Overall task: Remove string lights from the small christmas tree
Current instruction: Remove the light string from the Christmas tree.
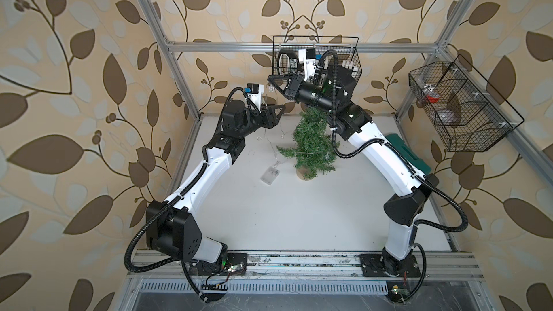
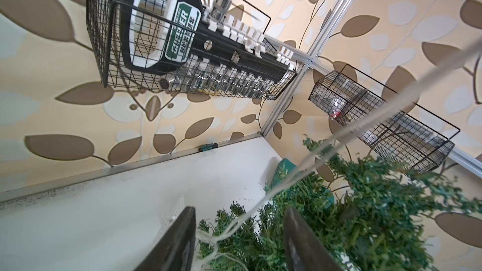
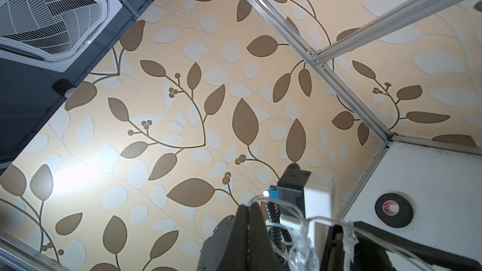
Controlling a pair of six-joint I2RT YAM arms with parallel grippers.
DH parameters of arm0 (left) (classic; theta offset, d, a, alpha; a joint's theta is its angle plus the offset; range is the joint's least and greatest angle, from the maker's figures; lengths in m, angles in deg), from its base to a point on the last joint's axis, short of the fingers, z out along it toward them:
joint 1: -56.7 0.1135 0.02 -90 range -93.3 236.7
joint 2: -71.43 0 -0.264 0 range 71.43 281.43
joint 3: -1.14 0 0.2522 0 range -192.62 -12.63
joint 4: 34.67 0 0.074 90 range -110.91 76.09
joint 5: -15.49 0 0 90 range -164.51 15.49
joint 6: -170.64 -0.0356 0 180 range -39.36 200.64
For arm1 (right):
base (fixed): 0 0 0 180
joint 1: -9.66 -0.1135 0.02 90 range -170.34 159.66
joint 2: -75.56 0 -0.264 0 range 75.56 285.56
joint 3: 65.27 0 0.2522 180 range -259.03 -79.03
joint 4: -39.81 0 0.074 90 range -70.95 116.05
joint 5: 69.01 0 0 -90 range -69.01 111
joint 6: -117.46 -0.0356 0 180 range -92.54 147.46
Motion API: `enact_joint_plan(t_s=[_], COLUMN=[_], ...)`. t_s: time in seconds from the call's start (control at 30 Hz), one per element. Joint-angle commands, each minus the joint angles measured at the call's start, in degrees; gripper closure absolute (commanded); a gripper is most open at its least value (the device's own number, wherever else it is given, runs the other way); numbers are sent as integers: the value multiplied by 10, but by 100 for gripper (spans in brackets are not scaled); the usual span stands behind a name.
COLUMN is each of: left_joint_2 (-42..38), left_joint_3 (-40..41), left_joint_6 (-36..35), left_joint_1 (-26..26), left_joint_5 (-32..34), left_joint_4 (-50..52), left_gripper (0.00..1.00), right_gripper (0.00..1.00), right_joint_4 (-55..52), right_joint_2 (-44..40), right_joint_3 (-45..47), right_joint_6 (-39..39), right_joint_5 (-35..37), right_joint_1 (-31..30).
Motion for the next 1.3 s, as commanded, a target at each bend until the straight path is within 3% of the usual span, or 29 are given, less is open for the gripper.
enact_joint_plan(t_s=[0.0,0.1,0.27,0.5,0.57,0.7,0.93,1.0,1.1,1.27], left_joint_2=[-4,8,23,38,41,40,6,4,-29,-70], left_joint_3=[-26,-30,-38,-46,-53,-67,-74,-80,-100,-137], left_joint_6=[-25,-25,-17,-19,-21,-31,-46,-48,-53,-56], left_joint_1=[-6,-6,-6,-6,-6,-6,-5,-5,-4,-2], left_joint_5=[19,23,19,22,23,35,108,120,132,157], left_joint_4=[-46,-57,-59,-62,-55,-17,88,125,196,307], left_gripper=[46,50,66,71,77,100,100,100,100,100], right_gripper=[100,100,100,100,100,100,91,85,67,58], right_joint_4=[6,7,15,17,18,16,-12,-23,-34,-60], right_joint_2=[-22,-27,-32,-26,-26,-27,-28,-28,-29,-29], right_joint_3=[14,27,41,35,36,42,33,31,24,0], right_joint_6=[3,5,5,0,0,0,9,9,10,24], right_joint_5=[-11,-11,-9,-11,-11,-5,23,29,31,27], right_joint_1=[-4,-4,-3,-1,0,2,14,21,28,36])
